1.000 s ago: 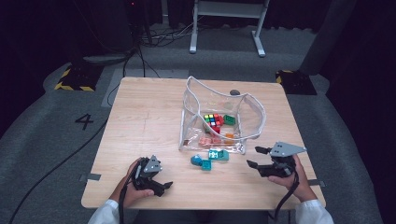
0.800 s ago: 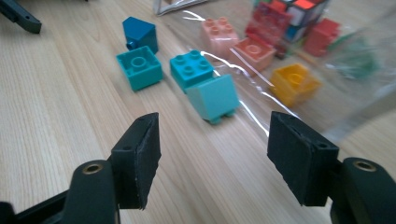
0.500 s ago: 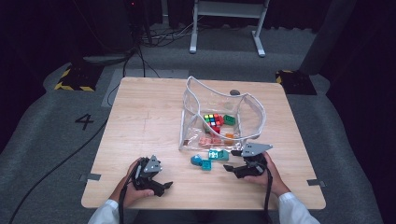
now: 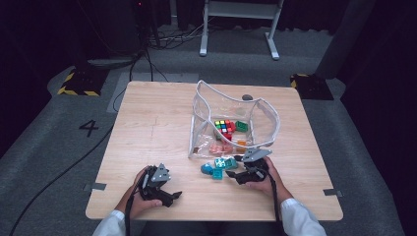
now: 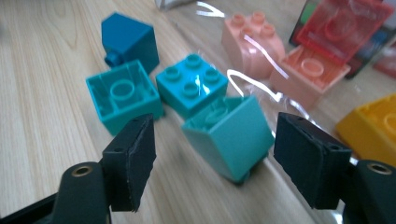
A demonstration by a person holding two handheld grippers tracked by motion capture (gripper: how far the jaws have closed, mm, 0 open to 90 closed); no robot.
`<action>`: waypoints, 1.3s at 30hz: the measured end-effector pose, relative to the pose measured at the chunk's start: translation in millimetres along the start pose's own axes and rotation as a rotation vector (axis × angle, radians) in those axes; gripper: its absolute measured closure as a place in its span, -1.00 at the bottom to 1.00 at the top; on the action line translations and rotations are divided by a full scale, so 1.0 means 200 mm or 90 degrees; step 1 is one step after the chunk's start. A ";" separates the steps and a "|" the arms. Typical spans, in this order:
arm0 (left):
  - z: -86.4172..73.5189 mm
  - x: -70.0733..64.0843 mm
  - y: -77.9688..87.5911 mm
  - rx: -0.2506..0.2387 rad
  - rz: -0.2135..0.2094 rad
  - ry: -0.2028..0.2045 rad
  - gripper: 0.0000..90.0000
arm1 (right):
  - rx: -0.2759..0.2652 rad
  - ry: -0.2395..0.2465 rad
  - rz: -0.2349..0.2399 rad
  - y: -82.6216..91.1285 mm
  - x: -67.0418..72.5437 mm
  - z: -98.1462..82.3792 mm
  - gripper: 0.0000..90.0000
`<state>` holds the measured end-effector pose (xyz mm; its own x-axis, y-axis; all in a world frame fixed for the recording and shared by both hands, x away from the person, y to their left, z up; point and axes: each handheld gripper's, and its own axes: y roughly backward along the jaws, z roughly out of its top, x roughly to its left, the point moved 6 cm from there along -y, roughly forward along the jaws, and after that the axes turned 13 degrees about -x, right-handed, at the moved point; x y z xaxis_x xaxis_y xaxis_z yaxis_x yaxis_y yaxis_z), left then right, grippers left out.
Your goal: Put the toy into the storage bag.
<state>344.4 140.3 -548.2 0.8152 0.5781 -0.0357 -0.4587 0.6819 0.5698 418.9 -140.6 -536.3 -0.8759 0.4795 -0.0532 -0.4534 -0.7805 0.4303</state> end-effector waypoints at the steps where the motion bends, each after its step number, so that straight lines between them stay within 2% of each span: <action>1: 0.00 0.00 0.00 0.000 0.000 0.000 -0.82 | -0.003 -0.005 -0.002 0.00 0.00 0.01 -0.34; 2: 0.00 0.00 0.00 0.001 0.000 0.000 -0.82 | -0.006 -0.001 -0.002 -0.01 0.00 0.02 -0.34; 6: 0.00 0.00 0.00 0.001 0.000 0.000 -0.82 | -0.039 -0.030 0.015 -0.04 0.00 0.04 -0.32; 10: 0.00 0.00 0.00 0.000 0.000 0.000 -0.82 | -0.048 -0.028 0.018 -0.05 0.00 0.05 -0.32; 14: 0.00 0.00 0.00 0.000 0.000 0.000 -0.82 | -0.029 -0.032 0.027 -0.07 0.01 0.03 -0.32; 17: 0.00 0.00 0.00 0.001 0.000 0.000 -0.82 | -0.014 -0.040 0.046 -0.06 0.02 0.02 -0.22; 18: 0.00 0.00 0.00 0.001 0.000 0.000 -0.82 | 0.013 -0.049 0.043 -0.06 0.02 0.00 -0.21; 19: 0.00 0.00 0.00 0.001 0.000 0.000 -0.82 | 0.022 -0.045 0.042 -0.06 0.03 0.00 -0.18; 20: 0.00 0.00 0.00 0.001 0.000 0.000 -0.82 | 0.025 -0.052 0.050 -0.04 0.04 -0.01 -0.09; 25: 0.00 0.00 0.00 0.000 0.000 0.000 -0.82 | 0.013 -0.034 0.060 -0.01 0.04 -0.02 0.25; 29: 0.00 0.00 0.00 0.001 0.000 0.000 -0.82 | 0.011 -0.021 0.058 0.00 0.04 -0.02 0.31; 31: 0.00 0.00 0.00 0.001 0.000 0.000 -0.82 | 0.007 -0.023 0.076 0.01 0.06 -0.03 0.31; 34: 0.00 0.00 0.00 0.001 0.000 0.000 -0.82 | 0.027 -0.036 0.050 0.04 0.06 -0.04 0.31; 38: 0.00 0.00 0.00 0.000 0.000 0.000 -0.82 | 0.015 -0.038 0.040 0.11 0.03 -0.04 0.31; 39: 0.00 0.00 0.00 0.000 0.000 0.000 -0.82 | 0.000 -0.025 0.041 0.12 0.01 -0.04 0.31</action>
<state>344.4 140.3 -548.2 0.8152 0.5781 -0.0354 -0.4586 0.6816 0.5702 405.0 -162.1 -532.6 -0.8959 0.4441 0.0101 -0.3966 -0.8100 0.4319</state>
